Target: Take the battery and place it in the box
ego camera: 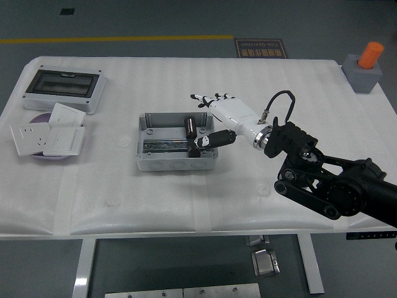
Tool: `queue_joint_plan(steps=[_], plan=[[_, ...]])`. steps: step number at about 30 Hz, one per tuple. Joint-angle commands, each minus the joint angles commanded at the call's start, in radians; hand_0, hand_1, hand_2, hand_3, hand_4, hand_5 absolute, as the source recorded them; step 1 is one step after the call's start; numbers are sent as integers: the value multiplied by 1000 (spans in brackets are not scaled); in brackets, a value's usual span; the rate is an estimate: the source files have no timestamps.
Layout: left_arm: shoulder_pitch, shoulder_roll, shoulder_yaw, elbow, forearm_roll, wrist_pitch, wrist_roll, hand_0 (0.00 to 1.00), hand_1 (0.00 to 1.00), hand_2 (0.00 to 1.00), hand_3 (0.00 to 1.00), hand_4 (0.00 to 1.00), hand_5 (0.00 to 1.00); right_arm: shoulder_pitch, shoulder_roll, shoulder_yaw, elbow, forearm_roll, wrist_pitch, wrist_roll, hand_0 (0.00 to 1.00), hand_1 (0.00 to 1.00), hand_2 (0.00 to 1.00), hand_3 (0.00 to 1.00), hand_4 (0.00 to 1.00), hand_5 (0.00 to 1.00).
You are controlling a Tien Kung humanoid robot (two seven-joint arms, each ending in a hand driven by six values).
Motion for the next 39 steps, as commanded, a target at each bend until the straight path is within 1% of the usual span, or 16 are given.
queue_joint_plan(steps=[2, 3, 8, 9, 10, 14, 15, 20, 21, 29, 38, 39], plan=[[1, 0, 2, 0, -3, 1, 0, 606, 627, 443, 623, 540, 503, -7, -20, 21, -3, 7, -5, 0, 998, 893, 914, 998, 998, 695], [1, 0, 3, 0, -4, 1, 0, 606, 627, 441, 622, 541, 502, -9, -27, 29, -5, 10, -6, 1, 998, 887, 899, 998, 998, 696], [1, 0, 4, 1, -5, 2, -1, 606, 627, 441, 622, 541, 502, -35, -68, 100, -17, 64, -11, 16, 998, 887, 899, 998, 998, 696], [1, 0, 3, 1, -4, 2, -1, 606, 627, 444, 622, 543, 496, -41, -74, 117, -17, 79, -13, 21, 984, 844, 848, 998, 998, 683], [1, 0, 3, 1, -4, 2, -1, 606, 627, 444, 622, 543, 496, -47, -78, 131, -17, 91, -15, 25, 984, 844, 848, 998, 998, 683], [2, 1, 3, 0, -2, 1, -1, 606, 627, 444, 622, 543, 496, -69, -90, 185, -14, 127, -23, 42, 984, 844, 848, 998, 998, 683], [2, 1, 3, 0, -2, 1, -1, 607, 627, 443, 622, 543, 496, -73, -91, 194, -14, 131, -24, 44, 944, 794, 816, 944, 998, 679], [3, 4, 5, 0, -3, 0, -2, 607, 627, 443, 622, 543, 496, -94, -102, 235, -16, 144, -22, 52, 944, 794, 816, 944, 998, 679], [3, 5, 5, 0, -3, 0, -2, 606, 627, 442, 621, 545, 494, -99, -104, 243, -16, 147, -22, 53, 919, 774, 800, 874, 998, 671], [9, 5, 5, 2, -7, 0, -1, 607, 628, 443, 622, 547, 494, -145, -121, 347, -16, 177, -21, 74, 924, 770, 800, 858, 998, 659], [10, 1, 8, 3, -15, 0, -1, 608, 629, 452, 623, 550, 493, -170, -147, 459, -15, 183, -5, 78, 911, 769, 810, 861, 998, 648], [10, 0, 9, 3, -16, 0, -1, 608, 629, 451, 622, 550, 491, -174, -149, 473, -14, 184, -5, 79, 915, 770, 825, 867, 998, 639]])
